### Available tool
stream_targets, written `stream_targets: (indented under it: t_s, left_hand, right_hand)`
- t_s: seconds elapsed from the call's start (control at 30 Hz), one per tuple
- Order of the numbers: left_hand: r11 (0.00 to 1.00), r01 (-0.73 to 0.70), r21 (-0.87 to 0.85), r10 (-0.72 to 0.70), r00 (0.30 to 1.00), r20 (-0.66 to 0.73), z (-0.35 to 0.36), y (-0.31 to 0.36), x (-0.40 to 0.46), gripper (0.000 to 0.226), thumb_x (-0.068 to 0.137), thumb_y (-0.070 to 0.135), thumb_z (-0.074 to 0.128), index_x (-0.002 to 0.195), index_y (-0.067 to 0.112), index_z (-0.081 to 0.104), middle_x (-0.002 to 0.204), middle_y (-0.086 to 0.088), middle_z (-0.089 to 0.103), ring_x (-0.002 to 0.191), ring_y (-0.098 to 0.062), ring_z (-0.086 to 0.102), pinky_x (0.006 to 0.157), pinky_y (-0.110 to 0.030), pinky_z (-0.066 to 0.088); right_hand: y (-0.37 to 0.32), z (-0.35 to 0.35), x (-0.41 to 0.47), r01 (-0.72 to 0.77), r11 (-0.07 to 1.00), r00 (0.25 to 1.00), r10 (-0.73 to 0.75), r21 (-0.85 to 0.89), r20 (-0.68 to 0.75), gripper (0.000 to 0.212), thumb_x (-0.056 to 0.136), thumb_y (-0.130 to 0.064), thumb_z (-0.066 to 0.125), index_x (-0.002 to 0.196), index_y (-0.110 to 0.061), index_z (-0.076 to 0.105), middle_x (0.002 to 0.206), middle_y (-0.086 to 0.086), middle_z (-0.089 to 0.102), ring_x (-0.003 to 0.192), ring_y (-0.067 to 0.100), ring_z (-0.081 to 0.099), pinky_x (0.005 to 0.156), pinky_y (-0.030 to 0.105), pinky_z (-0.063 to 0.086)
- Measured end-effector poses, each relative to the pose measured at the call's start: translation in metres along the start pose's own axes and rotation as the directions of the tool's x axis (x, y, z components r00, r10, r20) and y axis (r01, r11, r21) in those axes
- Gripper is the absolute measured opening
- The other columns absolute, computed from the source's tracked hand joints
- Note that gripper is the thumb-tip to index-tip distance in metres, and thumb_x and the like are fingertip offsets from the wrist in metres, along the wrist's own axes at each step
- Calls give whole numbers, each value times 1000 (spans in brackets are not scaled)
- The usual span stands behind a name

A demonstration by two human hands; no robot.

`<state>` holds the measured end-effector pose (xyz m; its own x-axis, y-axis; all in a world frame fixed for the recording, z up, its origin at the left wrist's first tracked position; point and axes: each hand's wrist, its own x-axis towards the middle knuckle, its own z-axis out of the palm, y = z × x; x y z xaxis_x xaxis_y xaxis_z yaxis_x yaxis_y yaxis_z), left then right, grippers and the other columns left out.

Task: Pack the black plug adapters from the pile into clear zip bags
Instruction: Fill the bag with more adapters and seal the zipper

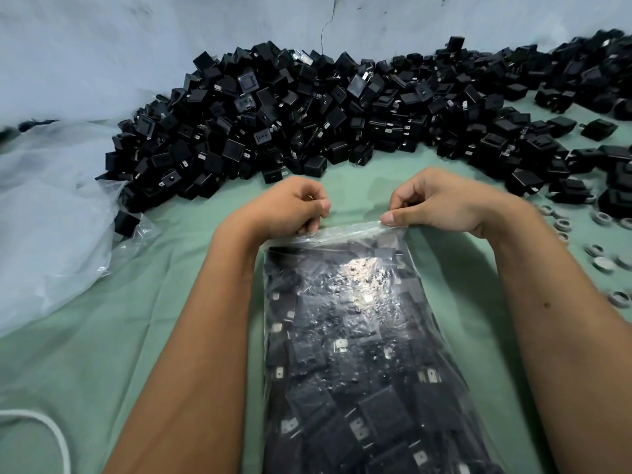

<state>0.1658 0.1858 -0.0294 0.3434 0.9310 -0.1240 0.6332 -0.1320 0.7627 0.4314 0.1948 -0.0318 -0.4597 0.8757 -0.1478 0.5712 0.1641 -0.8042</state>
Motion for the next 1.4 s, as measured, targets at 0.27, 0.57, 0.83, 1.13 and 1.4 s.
stream_targets:
  t_s: [0.27, 0.57, 0.83, 1.13, 1.4]
  left_hand:
    - [997, -64, -31, 68, 986, 152, 0, 5, -2, 15, 86, 16, 83, 90, 4, 74, 71, -8, 59, 68, -20, 49, 67, -29, 39]
    - [1000, -27, -1, 27, 987, 156, 4, 7, 2, 11, 97, 15, 70, 87, 10, 70, 66, 5, 62, 58, -5, 51, 63, -22, 41]
    - [996, 0, -86, 15, 984, 176, -13, -8, -5, 16, 79, 10, 85, 93, 10, 79, 82, -8, 78, 75, -11, 71, 72, -18, 53]
    - [985, -34, -170, 58, 989, 139, -7, -6, -4, 21, 74, -5, 85, 88, 4, 72, 74, -14, 72, 68, -21, 65, 69, -27, 53]
    - [986, 33, -163, -10, 991, 136, -16, -11, -9, 20, 78, -1, 84, 96, 4, 75, 78, -11, 73, 67, -12, 66, 63, -17, 52]
  right_hand:
    - [-16, 22, 10, 115, 993, 993, -116, 23, 38, 3, 88, -12, 81, 88, -15, 81, 78, 10, 75, 71, 11, 63, 69, 22, 51]
    - [-14, 24, 14, 119, 991, 992, -121, 54, 26, 7, 90, -11, 78, 83, -15, 78, 71, 2, 74, 61, 6, 65, 56, 15, 49]
    - [-15, 24, 14, 107, 993, 994, -107, 53, -8, 6, 89, -7, 79, 87, -13, 78, 76, 4, 76, 66, 8, 67, 61, 17, 52]
    - [-31, 40, 19, 141, 980, 988, -131, -144, 75, 11, 92, -23, 78, 82, -19, 80, 67, -7, 73, 57, -2, 59, 55, 12, 45]
    - [-29, 37, 18, 125, 982, 991, -116, -143, 67, 15, 94, -23, 76, 80, -18, 77, 60, -9, 69, 50, -4, 57, 49, 11, 42]
